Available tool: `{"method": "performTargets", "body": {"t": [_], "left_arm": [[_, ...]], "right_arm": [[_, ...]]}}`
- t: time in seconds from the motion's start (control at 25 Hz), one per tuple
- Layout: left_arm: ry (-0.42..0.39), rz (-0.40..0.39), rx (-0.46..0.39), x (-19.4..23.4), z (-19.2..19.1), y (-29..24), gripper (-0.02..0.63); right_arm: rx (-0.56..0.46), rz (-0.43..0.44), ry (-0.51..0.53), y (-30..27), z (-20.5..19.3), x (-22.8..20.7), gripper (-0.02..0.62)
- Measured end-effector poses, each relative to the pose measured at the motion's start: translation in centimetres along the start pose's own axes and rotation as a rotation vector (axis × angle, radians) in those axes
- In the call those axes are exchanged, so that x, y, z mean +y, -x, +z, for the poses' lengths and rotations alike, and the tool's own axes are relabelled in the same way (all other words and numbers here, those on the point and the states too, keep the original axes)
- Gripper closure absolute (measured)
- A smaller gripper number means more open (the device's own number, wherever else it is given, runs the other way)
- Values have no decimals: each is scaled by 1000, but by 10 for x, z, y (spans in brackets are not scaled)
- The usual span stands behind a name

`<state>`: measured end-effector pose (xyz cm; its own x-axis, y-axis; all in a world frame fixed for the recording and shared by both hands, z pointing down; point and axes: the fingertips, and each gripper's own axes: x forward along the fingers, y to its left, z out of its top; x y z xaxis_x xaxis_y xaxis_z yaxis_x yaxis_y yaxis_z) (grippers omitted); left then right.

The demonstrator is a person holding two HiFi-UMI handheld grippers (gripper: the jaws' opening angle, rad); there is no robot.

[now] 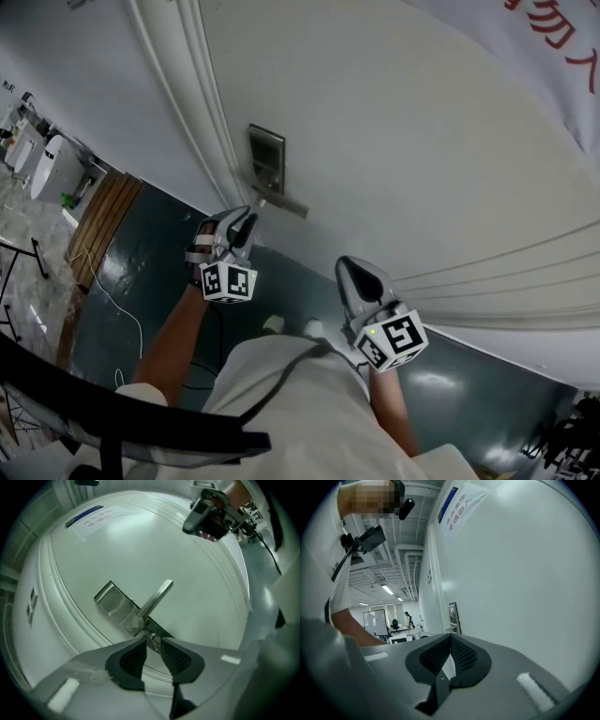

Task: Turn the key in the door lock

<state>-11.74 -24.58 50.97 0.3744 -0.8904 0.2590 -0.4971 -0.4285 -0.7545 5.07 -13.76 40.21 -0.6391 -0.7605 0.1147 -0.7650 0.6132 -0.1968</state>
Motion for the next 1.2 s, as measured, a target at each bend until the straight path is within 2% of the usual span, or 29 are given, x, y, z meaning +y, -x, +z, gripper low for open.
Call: {"method": "performTargets", "body": {"t": [0.04, 0.16, 0.24, 0.32, 0.4, 0.48, 0.88, 1.2], "left_arm": [[-39, -4, 9, -2, -2, -5, 507], [-163, -19, 40, -11, -11, -20, 429], [-200, -10, 53, -13, -14, -25, 388], [-233, 9, 52, -13, -15, -29, 383], [-253, 32, 38, -12, -13, -30, 405], [-263, 49, 29, -12, -11, -33, 457], [-298, 92, 66, -19, -19, -46, 461], [-281, 143, 61, -11, -12, -50, 533]], "right_arm": [[3, -2, 0, 0, -1, -2, 589], [10, -11, -2, 0, -1, -8, 589], [15, -15, -2, 0, -2, -12, 589], [22, -19, -1, 0, -3, -16, 589], [29, -24, -1, 1, -5, -19, 588], [34, -29, 1, 2, -6, -23, 589], [56, -38, 33, 1, -7, -28, 589], [50, -35, 27, -1, -4, -30, 589]]}}
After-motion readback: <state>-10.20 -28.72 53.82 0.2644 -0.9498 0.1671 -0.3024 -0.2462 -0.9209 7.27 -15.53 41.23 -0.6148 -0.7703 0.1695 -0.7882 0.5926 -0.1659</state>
